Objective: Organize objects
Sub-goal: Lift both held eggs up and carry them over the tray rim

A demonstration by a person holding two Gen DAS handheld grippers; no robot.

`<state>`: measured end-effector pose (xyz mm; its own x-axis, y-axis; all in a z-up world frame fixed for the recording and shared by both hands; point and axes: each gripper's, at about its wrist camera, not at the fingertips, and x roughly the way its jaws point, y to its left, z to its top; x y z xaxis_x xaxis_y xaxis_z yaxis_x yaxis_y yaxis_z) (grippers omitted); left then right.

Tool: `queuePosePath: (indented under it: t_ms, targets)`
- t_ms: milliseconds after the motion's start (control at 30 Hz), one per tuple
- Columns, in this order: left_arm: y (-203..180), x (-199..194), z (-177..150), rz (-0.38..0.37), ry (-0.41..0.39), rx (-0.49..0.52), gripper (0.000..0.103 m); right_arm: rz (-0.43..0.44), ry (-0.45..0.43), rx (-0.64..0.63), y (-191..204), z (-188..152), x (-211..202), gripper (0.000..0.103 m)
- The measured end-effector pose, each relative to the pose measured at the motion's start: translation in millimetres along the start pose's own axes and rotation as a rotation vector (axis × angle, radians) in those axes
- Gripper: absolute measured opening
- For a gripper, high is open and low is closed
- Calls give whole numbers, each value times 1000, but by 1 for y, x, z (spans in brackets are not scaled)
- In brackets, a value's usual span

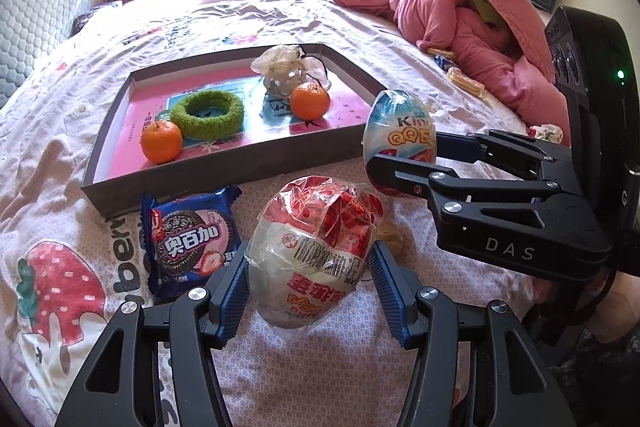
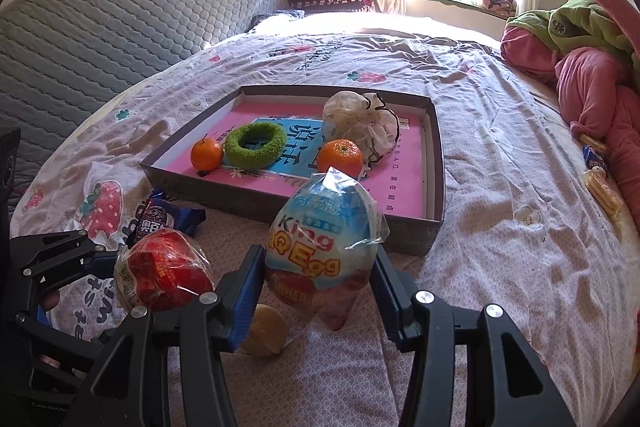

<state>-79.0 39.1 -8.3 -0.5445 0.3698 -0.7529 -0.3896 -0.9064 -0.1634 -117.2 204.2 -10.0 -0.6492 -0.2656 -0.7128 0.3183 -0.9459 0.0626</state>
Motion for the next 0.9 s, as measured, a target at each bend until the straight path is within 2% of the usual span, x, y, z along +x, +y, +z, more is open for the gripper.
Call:
queuePosePath:
  t_ms: [500, 700, 900]
  targets:
    - [25, -9, 14, 39, -64, -74, 59, 7, -38, -20, 5, 2, -4, 52]
    - [25, -16, 16, 100, -117, -47, 59, 0, -58, -38, 8, 4, -6, 52]
    - [27, -18, 18, 110, -141, -40, 59, -2, -70, -44, 8, 5, -7, 52]
